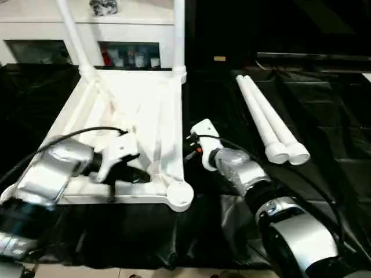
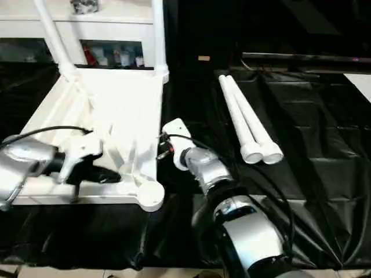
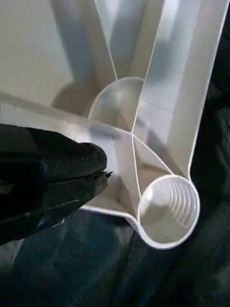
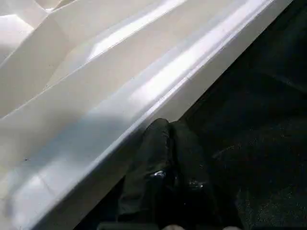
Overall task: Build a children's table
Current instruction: Rotate table base
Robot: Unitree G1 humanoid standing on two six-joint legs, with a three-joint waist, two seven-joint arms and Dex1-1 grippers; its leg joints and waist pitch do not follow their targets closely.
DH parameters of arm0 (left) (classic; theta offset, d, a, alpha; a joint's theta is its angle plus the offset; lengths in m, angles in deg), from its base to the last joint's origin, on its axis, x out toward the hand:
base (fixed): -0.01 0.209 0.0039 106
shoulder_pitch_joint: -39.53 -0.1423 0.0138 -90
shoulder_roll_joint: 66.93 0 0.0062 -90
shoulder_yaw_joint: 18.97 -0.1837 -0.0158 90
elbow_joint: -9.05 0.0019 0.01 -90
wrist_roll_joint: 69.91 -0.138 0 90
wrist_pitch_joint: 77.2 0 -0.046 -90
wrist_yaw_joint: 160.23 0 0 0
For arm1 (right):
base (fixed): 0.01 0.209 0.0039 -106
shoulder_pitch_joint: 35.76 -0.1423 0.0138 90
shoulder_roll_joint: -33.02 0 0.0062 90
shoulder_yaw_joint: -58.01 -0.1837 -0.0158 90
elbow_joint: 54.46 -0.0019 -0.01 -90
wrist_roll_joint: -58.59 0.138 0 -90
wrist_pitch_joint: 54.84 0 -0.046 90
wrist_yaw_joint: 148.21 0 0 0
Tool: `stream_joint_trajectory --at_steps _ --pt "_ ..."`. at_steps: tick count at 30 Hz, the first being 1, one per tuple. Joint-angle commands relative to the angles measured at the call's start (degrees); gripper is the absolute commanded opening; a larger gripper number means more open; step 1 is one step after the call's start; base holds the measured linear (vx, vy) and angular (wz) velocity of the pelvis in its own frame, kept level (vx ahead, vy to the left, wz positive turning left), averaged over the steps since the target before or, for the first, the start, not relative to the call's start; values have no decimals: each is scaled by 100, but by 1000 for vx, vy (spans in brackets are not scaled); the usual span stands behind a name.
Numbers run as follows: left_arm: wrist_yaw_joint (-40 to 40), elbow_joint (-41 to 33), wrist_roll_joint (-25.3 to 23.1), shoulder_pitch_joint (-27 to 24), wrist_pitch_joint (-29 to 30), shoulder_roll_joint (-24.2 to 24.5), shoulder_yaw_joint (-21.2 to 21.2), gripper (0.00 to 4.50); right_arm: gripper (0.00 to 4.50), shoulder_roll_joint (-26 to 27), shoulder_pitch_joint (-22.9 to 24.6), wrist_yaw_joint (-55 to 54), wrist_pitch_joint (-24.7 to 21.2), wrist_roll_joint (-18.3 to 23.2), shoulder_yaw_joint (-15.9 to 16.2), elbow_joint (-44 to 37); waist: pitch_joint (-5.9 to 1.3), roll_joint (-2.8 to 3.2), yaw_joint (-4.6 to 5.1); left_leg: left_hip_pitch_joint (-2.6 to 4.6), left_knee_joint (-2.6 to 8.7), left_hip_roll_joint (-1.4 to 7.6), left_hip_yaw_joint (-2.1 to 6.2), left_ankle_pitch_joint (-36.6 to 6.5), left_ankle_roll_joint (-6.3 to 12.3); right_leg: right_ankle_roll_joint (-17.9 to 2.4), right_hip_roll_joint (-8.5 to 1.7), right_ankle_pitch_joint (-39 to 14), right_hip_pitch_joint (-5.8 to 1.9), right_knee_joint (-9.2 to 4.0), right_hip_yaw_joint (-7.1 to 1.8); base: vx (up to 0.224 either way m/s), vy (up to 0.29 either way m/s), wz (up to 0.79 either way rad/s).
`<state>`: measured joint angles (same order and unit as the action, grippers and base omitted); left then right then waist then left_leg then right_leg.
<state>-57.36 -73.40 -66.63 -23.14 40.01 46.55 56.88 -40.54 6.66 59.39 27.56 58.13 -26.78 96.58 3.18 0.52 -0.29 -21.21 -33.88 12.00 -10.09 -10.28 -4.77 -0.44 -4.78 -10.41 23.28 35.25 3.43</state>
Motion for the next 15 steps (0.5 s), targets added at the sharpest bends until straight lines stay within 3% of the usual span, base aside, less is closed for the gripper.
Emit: stream_joint_trajectory --at_steps 1,8,13,15 --pt "75 -48 -95 -19 -3 -57 -142 0 2 -11 -173 157 70 113 -92 28 -394 78 -7 92 395 78 -24 -1192 -30 -1572 -238 -646 -286 -304 -233 0 0 0" --pt "709 794 -585 20 -556 -617 -656 0 2 73 -203 464 138 173 -86 73 -419 52 -6 56 383 72 -7 -1081 9 -1539 -262 -569 -325 -305 -232 0 0 0" --pt "993 933 -533 90 -542 -1076 -703 0 2 278 -234 464 146 169 -63 87 -405 70 -11 76 381 79 -7 -1136 24 -1592 -258 -634 -302 -324 -231 0 0 0" --pt "1102 897 -467 156 -502 -1240 -672 0 2 396 -237 484 153 175 -39 70 -396 52 -8 86 390 78 -9 -1273 0 -1561 -249 -802 -293 -340 -233 0 0 0"
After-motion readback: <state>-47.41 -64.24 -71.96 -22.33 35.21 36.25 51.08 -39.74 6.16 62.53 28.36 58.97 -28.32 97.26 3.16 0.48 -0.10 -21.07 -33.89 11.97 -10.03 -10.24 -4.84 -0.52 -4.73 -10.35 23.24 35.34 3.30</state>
